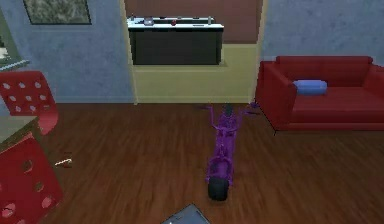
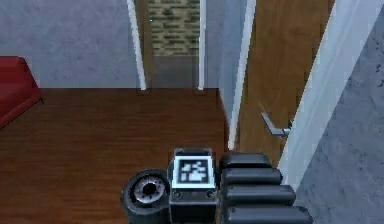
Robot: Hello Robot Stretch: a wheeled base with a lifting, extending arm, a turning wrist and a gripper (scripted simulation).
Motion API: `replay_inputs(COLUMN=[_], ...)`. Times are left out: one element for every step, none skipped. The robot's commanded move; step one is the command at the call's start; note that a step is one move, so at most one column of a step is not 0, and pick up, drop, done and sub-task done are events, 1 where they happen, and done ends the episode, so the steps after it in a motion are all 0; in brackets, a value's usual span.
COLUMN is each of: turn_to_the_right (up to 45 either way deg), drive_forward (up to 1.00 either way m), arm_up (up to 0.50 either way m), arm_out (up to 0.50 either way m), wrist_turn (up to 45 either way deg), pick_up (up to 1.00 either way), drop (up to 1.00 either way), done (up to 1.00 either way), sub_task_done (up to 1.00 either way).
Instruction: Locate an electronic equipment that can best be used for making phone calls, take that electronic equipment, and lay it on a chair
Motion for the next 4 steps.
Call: replay_inputs(turn_to_the_right=[-45.0,-42.0,0.0,-36.0], drive_forward=[0.0,0.0,0.55,0.0], arm_up=[0.0,0.0,0.0,0.0], arm_out=[0.0,0.0,0.0,0.0], wrist_turn=[0.0,0.0,0.0,0.0], pick_up=[0.0,0.0,0.0,0.0], drop=[0.0,0.0,0.0,0.0], done=[0.0,0.0,0.0,0.0], sub_task_done=[0.0,0.0,0.0,0.0])
